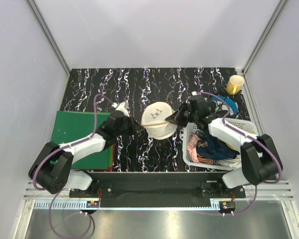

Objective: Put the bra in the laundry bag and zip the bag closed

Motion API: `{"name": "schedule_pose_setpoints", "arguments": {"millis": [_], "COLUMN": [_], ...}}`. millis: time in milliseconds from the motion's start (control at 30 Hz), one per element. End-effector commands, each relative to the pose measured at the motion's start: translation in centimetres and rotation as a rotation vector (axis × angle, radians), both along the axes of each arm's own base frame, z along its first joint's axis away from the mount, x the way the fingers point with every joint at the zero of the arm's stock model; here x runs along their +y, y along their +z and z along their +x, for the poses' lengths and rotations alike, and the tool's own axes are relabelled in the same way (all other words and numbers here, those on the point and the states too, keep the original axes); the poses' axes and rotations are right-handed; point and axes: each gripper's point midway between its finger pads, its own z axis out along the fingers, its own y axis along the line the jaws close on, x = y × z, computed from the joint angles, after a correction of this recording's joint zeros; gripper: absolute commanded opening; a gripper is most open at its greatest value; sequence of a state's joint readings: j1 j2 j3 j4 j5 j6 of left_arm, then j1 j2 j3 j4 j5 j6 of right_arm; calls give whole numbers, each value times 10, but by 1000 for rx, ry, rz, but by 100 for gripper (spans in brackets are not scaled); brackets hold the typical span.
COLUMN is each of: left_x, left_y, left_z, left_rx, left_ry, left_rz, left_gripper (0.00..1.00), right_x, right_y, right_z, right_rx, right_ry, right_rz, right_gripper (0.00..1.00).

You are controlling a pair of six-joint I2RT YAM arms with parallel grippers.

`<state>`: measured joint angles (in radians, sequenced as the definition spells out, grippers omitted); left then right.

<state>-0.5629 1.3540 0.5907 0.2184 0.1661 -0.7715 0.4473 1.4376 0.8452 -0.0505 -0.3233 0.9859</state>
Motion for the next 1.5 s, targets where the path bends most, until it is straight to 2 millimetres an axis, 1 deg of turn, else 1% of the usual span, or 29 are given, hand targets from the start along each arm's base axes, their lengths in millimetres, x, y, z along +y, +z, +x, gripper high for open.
{"name": "schedule_pose_setpoints", "arguments": {"millis": [0,33,100,133,167,200,233,300,333,367,433,467,533,567,633,667,700,733,767,833,867,933,967,1000,1067,1167,1300,1367,1467], "left_x": [36,36,30,27,20,16,10,-8,-15,-26,-37,-44,-51,-57,-63,-64,-65,-66,-66,-67,-68,-69,-71,-71,-71,-75,-77,-78,-79], "left_y": [8,12,25,31,39,43,49,59,63,62,64,57,55,49,51,47,47,47,47,47,47,48,47,48,47,49,51,52,52], "left_z": [7,7,4,3,-2,-5,-8,-19,-22,-30,-31,-34,-32,-34,-32,-31,-31,-30,-29,-29,-30,-29,-31,-30,-30,-31,-31,-32,-33], "left_rx": [-43,-61,-91,-106,-122,-132,-145,-162,-157,-140,-123,-102,-88,-69,-69,-62,-60,-66,-66,-68,-64,-63,-61,-64,-61,-64,-65,-68,-69], "left_ry": [80,65,26,8,-24,-39,-57,-104,-109,-143,-144,-154,-151,-166,-167,-167,-167,-165,-160,-165,-170,-172,-177,-176,-172,-178,-184,-186,-191], "left_rz": [57,66,42,26,5,-3,-15,-36,-65,-90,-145,-144,-166,-167,-185,-179,-178,-179,-178,-181,-181,-184,-185,-186,-189,-200,-199,-200,-197], "left_gripper": [0,0,0,0,0,0,0,0,0,0,0,0,0,0,0,0,0,0,0,0,0,0,0,0,0,0,0,0,0], "right_x": [27,29,36,39,42,44,49,54,57,58,60,59,54,47,32,19,10,1,-8,-22,-27,-31,-27,-21,-5,19,39,42,44], "right_y": [18,20,12,16,8,6,13,5,12,2,5,-4,-8,-11,-17,-10,-12,-14,-4,-3,7,6,16,12,23,27,20,13,2], "right_z": [-8,-7,-9,-4,-2,1,7,18,25,31,41,46,48,52,46,49,44,39,38,27,25,14,6,0,-11,-18,-21,-20,-20], "right_rx": [-123,-131,-111,-118,-89,-85,-94,-64,-61,-34,-13,4,32,26,32,-3,-1,1,-31,-24,-51,-34,-38,-18,-31,-22,-29,-22,-7], "right_ry": [323,344,402,416,430,439,446,433,423,401,374,349,320,284,256,206,199,187,162,152,133,121,132,118,129,69,59,42,34], "right_rz": [34,39,48,55,54,52,56,37,26,-4,-28,-64,-112,-154,-227,-278,-323,-355,-388,-435,-440,-428,-381,-333,-236,-71,11,11,8], "right_gripper": [0,0,0,0,0,0,0,0,5,7,12,19,26,39,53,59,69,72,76,83,84,84,84,84,81,79,73,69,56]}}
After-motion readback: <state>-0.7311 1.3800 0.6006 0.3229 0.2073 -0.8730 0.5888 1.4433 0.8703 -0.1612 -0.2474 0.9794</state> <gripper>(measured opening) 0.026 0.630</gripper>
